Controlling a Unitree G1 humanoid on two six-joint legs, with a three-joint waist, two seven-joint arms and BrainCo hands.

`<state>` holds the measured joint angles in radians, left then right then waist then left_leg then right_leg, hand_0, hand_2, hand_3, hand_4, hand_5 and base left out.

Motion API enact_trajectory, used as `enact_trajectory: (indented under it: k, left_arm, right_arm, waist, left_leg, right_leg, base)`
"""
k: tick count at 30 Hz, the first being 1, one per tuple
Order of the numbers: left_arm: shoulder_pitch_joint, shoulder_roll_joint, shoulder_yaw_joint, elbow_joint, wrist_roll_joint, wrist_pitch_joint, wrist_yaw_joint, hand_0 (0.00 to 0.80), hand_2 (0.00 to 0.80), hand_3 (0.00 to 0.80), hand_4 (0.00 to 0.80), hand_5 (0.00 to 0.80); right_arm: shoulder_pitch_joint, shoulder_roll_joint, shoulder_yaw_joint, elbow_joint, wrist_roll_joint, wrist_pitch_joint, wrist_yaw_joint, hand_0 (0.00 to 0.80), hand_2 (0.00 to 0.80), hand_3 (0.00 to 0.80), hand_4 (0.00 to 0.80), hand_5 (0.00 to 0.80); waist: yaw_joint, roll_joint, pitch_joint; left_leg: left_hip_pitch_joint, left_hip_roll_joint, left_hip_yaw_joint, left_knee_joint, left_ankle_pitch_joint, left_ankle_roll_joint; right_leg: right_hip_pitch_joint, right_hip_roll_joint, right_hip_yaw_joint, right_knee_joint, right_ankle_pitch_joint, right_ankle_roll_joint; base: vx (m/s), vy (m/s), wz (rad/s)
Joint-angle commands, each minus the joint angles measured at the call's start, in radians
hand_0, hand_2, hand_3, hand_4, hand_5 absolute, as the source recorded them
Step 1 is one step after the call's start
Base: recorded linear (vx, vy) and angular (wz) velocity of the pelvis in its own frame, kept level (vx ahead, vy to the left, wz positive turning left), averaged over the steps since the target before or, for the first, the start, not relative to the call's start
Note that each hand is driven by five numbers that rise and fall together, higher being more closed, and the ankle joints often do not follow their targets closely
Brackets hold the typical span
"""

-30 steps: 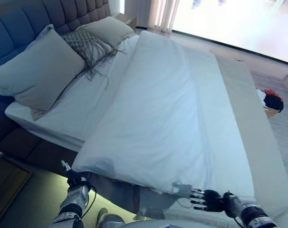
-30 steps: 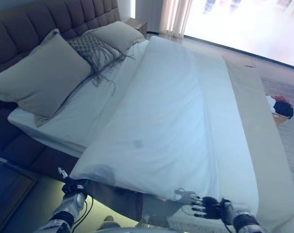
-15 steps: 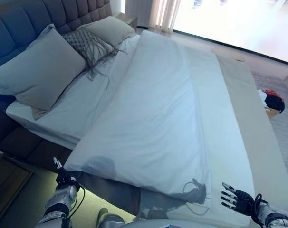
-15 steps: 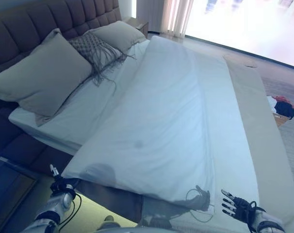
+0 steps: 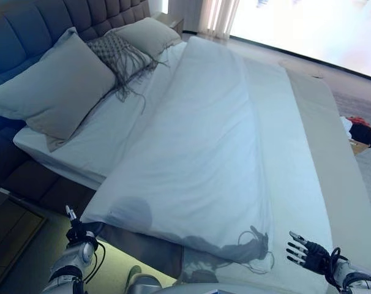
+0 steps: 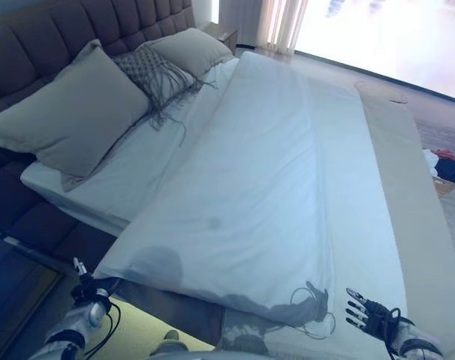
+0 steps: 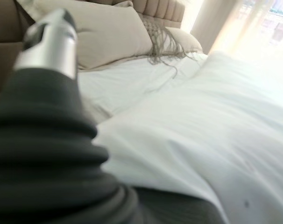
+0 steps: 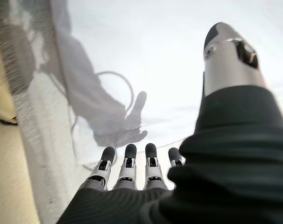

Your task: Make the bed neatly

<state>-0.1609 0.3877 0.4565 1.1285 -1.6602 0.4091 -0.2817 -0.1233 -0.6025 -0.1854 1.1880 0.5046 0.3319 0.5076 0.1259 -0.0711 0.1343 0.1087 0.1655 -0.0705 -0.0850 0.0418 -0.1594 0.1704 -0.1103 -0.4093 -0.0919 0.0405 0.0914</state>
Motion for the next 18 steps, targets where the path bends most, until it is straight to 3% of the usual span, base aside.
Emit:
enact_trajectory:
  k: [1,10,18]
  left_arm:
    - [0.157,0.402,0.309,0.087,0.01,-0.164,-0.104,0.0,0.0,0.0,0.0,0.0]
    - [0.167,0.323,0.18,0.15,0.467,-0.209,-0.14,0.0,0.0,0.0,0.0,0.0]
    - [0.228,0.224,0.04,0.23,0.604,-0.229,-0.179,0.0,0.0,0.0,0.0,0.0]
  right_arm:
    - [0.004,-0.087,-0.004,0.049,0.056,-0.042,0.001,0.0,0.0,0.0,0.0,0.0]
    - [-0.017,-0.054,0.015,0.025,0.086,-0.035,0.012,0.0,0.0,0.0,0.0,0.0]
    - [-0.016,-0.023,0.018,-0.013,0.103,-0.029,-0.004,0.0,0.0,0.0,0.0,0.0]
  waist:
    - [0.148,0.016,-0.042]
    - [0.137,0.011,-0.04]
    - [0.132,0.021,-0.022]
  left_leg:
    - [-0.018,-0.078,-0.023,0.001,-0.02,0.073]
    - [-0.028,-0.076,-0.002,0.0,-0.012,0.075]
    - [-0.034,-0.073,0.018,0.003,0.002,0.085]
  right_leg:
    - [0.015,-0.137,-0.01,0.058,-0.034,0.065]
    - [0.004,-0.127,-0.002,0.049,-0.025,0.056]
    - [-0.014,-0.132,0.004,0.067,-0.017,0.048]
  base:
    - [-0.024,-0.042,0.06]
    - [-0.038,-0.042,0.06]
    - [-0.044,-0.011,0.09]
